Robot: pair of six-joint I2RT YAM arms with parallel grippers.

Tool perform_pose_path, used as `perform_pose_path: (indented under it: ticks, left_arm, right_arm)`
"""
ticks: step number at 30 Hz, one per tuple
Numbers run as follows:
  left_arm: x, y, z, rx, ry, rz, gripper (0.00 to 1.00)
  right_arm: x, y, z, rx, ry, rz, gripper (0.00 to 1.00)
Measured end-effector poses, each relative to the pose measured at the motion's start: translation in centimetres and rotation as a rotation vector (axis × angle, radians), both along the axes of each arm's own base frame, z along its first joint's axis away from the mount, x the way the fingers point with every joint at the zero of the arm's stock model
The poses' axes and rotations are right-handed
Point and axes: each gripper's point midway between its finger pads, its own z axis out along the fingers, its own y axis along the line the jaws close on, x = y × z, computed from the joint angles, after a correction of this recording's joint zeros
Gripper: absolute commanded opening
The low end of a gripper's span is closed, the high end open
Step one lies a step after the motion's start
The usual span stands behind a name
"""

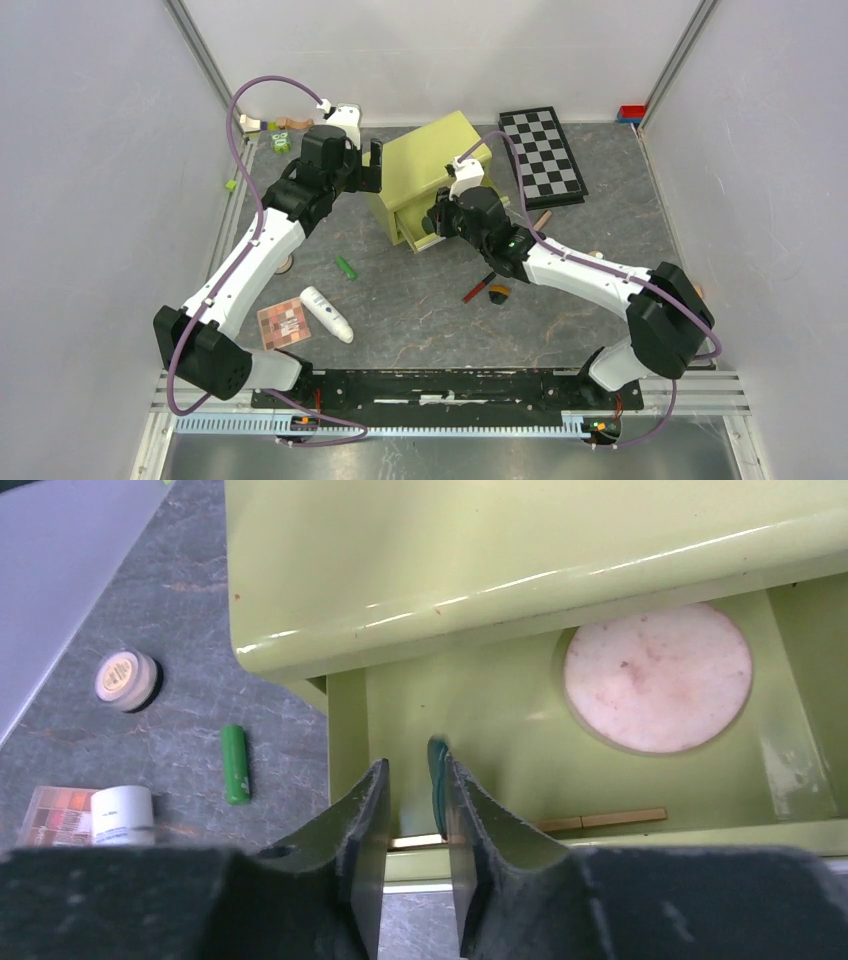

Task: Organize the makeup
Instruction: Place the makeup tool in the drawer.

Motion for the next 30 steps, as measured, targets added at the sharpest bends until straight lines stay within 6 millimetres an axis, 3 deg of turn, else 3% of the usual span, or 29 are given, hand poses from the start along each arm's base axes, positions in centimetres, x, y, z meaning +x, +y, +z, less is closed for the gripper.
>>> perform_pose_path:
  ticks: [9, 16, 21, 23, 27, 30]
  left_arm:
    - [0.0, 0.1, 0.0, 0.002, 0.001, 0.003, 1.00]
    - [0.0, 0.3, 0.0, 0.007, -0.001, 0.014, 1.00]
    - [-0.9, 1.4, 0.3, 0.000, 0.008, 0.072, 1.00]
    - [-1.7, 2.1, 1.0, -0.028, -0.004, 0.114, 1.00]
    - [-4.4, 3.6, 2.0, -0.102, -0.015, 0.196, 1.00]
    - [-5.6, 4.3, 1.6, -0.136, 0.012, 0.244, 1.00]
  right_arm:
    - [0.1, -1.0, -0.1, -0.040, -0.007, -0.032, 0.46]
    - [-0.5, -3.5, 4.3, -0.051, -0.101, -0.071, 0.59]
    - [-1.6, -6.7, 6.8, -0.060, -0.155, -0.142, 0.64]
    - [-2.4, -8.5, 6.4, -0.079, -0.157, -0.176, 0.66]
    - [-4.4, -12.3, 3.3, -0.147, -0.132, -0.235, 0.70]
    - [-5.7, -14.3, 1.6, -0.189, -0.115, -0.260, 0.72]
